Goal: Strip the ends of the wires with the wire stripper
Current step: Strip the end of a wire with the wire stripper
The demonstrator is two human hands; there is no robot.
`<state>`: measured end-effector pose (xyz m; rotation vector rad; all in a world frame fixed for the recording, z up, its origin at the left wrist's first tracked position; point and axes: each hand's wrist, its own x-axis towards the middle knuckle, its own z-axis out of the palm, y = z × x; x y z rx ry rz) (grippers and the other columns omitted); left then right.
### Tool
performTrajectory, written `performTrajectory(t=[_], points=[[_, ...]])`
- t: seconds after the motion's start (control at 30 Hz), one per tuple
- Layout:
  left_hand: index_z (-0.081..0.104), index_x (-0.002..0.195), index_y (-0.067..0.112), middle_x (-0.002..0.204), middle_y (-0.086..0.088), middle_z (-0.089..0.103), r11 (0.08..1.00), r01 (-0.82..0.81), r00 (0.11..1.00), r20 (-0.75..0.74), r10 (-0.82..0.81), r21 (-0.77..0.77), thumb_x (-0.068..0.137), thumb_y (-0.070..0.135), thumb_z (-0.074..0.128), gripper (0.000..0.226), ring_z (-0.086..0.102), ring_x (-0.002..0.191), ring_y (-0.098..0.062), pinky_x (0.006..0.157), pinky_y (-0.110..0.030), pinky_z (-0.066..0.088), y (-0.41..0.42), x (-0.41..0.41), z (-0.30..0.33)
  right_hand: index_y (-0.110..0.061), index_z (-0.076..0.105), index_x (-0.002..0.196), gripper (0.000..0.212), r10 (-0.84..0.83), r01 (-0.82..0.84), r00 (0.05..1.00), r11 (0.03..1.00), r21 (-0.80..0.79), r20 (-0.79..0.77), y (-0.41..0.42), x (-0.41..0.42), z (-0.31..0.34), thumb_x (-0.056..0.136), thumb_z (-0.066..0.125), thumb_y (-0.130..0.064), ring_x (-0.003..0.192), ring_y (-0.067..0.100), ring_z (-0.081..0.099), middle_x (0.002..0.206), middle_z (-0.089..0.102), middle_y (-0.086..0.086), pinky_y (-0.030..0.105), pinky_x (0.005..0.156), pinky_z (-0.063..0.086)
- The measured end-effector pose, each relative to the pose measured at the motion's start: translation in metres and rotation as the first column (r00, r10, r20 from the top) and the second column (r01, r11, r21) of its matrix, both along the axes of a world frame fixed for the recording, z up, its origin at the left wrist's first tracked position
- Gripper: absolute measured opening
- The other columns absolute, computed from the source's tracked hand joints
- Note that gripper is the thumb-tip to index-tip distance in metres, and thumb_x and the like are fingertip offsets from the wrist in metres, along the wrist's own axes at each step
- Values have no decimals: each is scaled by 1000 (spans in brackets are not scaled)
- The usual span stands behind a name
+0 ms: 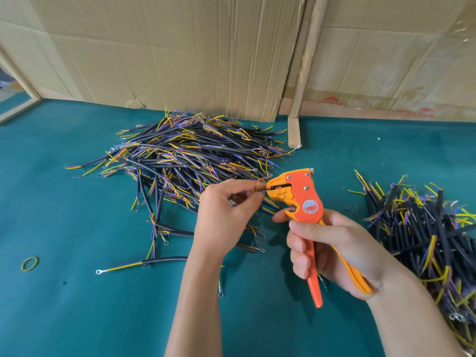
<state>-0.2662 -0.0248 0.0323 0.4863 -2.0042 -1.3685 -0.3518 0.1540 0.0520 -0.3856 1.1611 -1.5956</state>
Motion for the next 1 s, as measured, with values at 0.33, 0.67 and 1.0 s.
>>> performTrajectory(t=[0.33,0.67,1.0], points=[[78,84,20,67,9,71,997,-37,998,53,33,67,84,10,79,10,62,59,-7,58,-23,46,2,-3,-3,0,71,115,39,-173,173,985,985,-16,-23,-4,0,-2,81,72,-20,38,14,34,60,40,4,24,38,34],[76,84,21,71,1,71,998,-57,998,24,56,40,86,11,75,10,64,66,-27,65,-35,53,4,-5,-2,1,70,98,28,-166,166,986,984,-63,10,-1,-5,-3,76,80,-14,73,40,70,102,69,36,43,64,60],[71,78,24,68,1,66,997,-79,997,13,78,14,88,13,73,15,51,58,-6,60,-26,46,8,-7,-2,2,70,108,40,16,-16,1000,1000,-17,-17,10,-9,-2,72,84,-10,81,45,68,99,66,35,48,72,59]])
